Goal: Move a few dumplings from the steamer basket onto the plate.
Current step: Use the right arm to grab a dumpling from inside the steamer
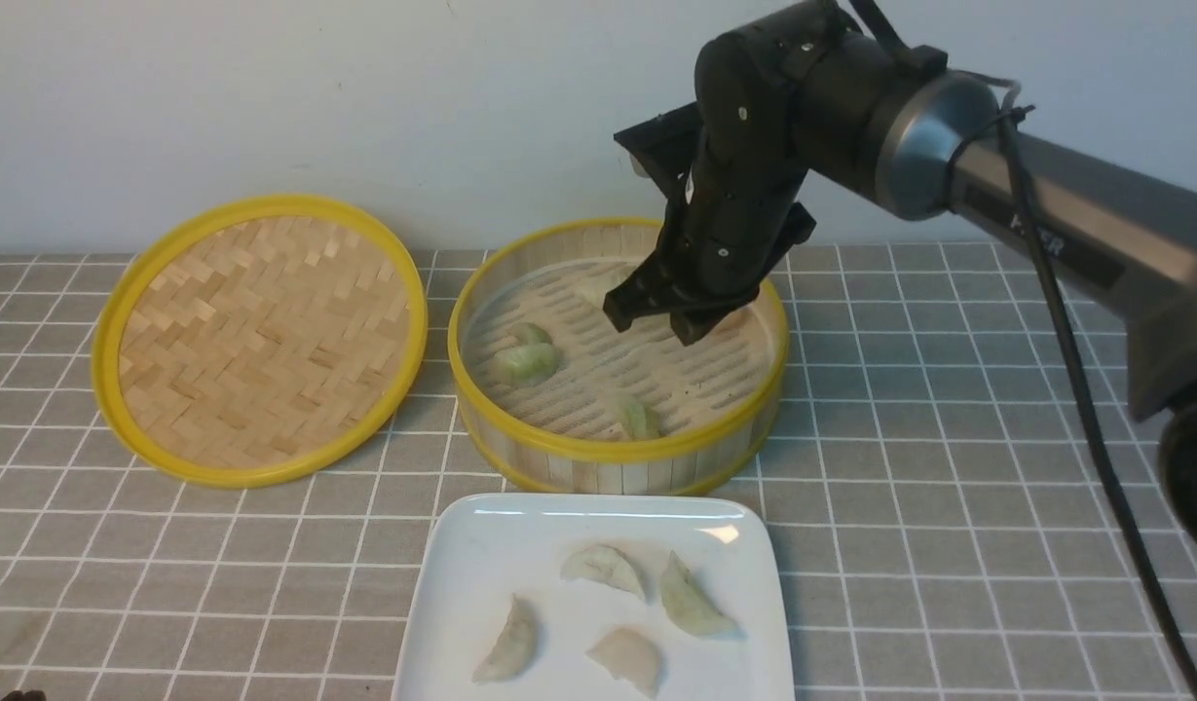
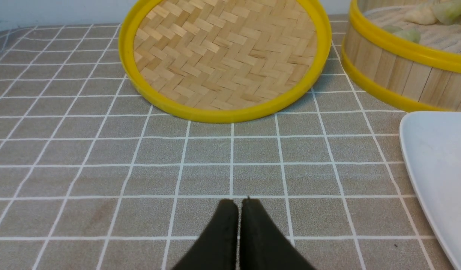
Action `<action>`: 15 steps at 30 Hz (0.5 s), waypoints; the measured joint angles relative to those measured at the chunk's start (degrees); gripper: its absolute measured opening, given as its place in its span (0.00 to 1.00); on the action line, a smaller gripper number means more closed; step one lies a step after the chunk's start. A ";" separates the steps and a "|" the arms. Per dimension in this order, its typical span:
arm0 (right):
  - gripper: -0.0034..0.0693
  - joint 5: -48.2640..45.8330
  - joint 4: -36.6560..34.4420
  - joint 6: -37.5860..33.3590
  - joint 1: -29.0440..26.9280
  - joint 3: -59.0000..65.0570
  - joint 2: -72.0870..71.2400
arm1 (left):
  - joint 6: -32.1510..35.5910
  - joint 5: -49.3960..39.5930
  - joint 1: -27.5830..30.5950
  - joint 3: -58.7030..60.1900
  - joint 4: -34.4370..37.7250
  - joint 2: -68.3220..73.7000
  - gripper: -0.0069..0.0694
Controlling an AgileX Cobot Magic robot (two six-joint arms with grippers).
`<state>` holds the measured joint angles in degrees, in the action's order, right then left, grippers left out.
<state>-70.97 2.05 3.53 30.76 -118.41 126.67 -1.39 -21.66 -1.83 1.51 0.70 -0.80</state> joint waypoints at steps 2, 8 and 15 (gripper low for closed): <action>0.11 0.00 -2.05 -0.85 0.00 0.00 0.73 | 0.00 0.00 0.00 0.00 0.00 0.00 0.08; 0.40 0.00 -7.82 -1.13 0.06 0.00 3.27 | 0.00 0.00 0.00 0.00 0.00 0.00 0.08; 0.62 0.62 -8.40 -1.32 0.37 -0.05 6.85 | 0.00 0.00 0.00 0.00 0.00 0.00 0.08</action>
<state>-70.35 -6.34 2.21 31.12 -118.46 133.53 -1.39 -21.66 -1.83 1.51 0.70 -0.80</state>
